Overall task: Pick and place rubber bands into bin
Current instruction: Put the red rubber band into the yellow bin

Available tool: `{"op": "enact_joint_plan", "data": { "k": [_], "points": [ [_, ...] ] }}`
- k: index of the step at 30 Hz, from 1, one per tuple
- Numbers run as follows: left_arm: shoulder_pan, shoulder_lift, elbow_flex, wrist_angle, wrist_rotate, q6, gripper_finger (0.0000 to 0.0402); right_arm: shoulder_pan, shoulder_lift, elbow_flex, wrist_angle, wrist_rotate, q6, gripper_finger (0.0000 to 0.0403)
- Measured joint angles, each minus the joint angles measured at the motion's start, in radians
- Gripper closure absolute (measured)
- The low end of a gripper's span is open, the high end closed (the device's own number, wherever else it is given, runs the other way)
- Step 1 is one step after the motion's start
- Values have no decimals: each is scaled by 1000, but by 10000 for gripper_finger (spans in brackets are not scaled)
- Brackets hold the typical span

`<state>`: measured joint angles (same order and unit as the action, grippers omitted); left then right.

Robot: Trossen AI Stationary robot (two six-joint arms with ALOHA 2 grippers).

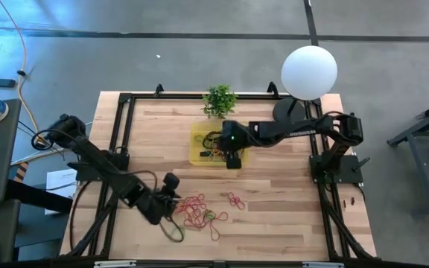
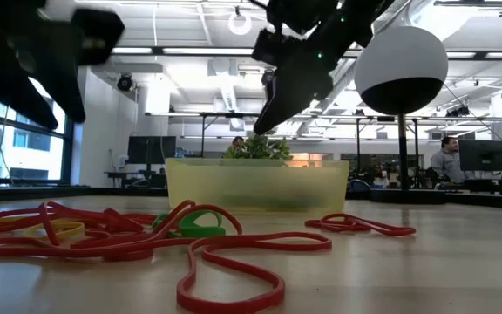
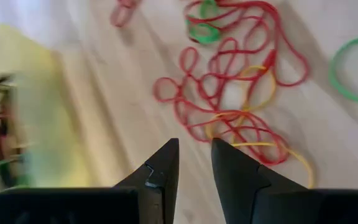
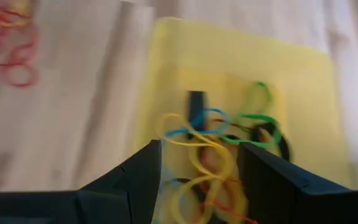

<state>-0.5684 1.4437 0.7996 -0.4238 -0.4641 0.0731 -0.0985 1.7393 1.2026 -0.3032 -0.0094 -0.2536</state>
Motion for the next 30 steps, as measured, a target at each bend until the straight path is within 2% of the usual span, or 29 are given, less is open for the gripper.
{"op": "enact_joint_plan", "data": {
  "k": [4, 10, 16, 21, 30],
  "points": [
    [62, 0, -7, 13, 146, 2, 318, 86, -4, -1, -18, 1, 14, 204],
    [58, 31, -7, 56, 235, -29, 318, 221, -11, -1, -21, 50, 37, 204],
    [50, 115, -7, 135, 237, -121, 318, 329, -11, -1, -28, 193, 71, 204],
    [49, 168, -7, 132, 228, -244, 318, 391, -11, -1, -32, 295, 97, 204],
    [49, 191, -7, 139, 217, -325, 318, 436, -11, -1, -61, 377, 147, 204]
  ]
}}
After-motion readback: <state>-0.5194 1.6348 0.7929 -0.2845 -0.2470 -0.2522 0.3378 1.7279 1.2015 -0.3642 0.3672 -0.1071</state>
